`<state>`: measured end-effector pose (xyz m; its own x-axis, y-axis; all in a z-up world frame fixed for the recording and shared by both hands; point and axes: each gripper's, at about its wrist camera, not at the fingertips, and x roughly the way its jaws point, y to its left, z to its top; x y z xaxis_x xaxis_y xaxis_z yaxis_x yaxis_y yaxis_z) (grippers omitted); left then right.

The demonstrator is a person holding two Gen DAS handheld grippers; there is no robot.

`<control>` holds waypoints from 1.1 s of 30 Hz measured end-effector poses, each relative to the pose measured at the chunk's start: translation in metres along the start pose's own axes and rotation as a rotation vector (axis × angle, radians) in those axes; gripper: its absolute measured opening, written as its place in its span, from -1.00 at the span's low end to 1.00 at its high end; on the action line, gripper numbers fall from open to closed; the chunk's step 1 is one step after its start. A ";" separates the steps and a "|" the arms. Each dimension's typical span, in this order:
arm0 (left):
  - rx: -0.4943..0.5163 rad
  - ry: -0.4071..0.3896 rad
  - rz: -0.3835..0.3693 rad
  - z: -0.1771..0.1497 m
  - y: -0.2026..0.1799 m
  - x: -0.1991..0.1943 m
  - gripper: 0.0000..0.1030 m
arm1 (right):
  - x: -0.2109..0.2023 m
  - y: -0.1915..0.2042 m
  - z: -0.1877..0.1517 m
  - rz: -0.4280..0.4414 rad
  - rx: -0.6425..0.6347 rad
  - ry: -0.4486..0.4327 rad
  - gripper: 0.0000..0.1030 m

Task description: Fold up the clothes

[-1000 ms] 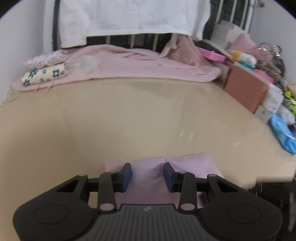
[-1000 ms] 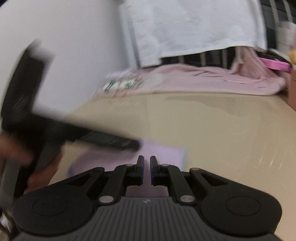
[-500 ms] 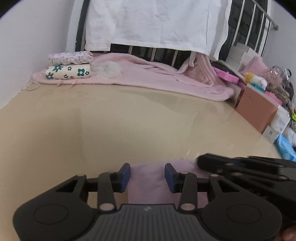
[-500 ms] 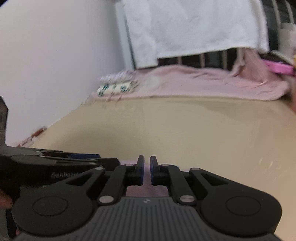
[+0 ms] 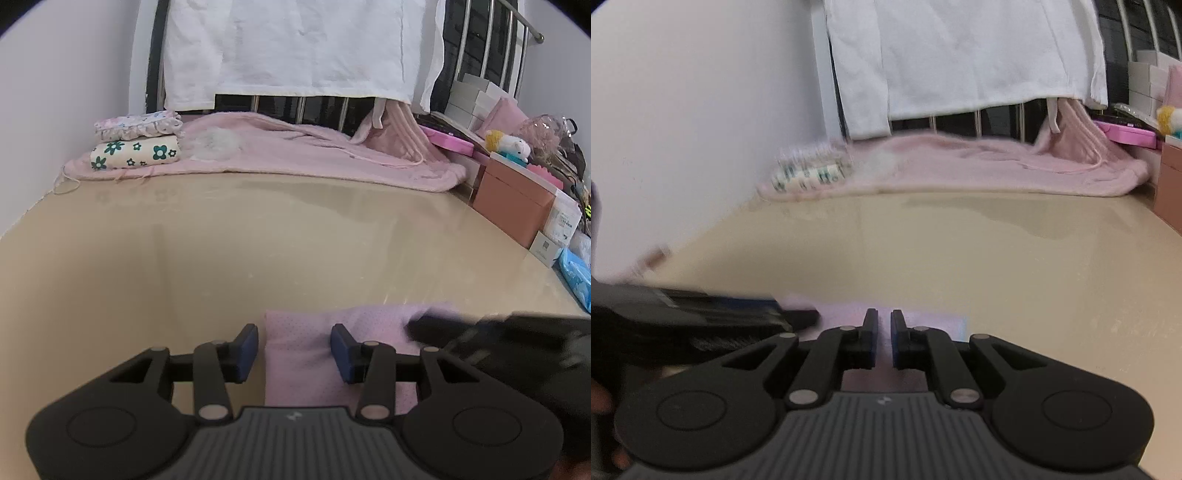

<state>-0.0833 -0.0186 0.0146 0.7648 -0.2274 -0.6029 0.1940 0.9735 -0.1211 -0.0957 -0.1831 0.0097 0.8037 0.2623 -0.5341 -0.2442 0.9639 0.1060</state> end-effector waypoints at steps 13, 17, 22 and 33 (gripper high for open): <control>-0.122 0.017 -0.063 0.002 0.022 -0.051 0.10 | -0.066 -0.016 0.000 0.043 0.012 -0.112 -0.69; -0.095 0.034 -0.058 -0.017 0.006 -0.062 -0.27 | -0.064 -0.021 -0.027 0.110 0.043 -0.025 -0.69; -0.037 0.038 -0.006 -0.039 -0.005 -0.069 -0.36 | -0.071 -0.019 -0.041 0.047 0.040 -0.032 -0.60; -0.167 0.160 -0.049 -0.002 0.025 -0.040 0.05 | -0.064 -0.046 -0.037 0.076 0.288 -0.001 0.16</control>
<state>-0.1098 0.0150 0.0342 0.6469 -0.2805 -0.7091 0.1139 0.9550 -0.2738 -0.1564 -0.2457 0.0076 0.7898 0.3341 -0.5143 -0.1400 0.9147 0.3792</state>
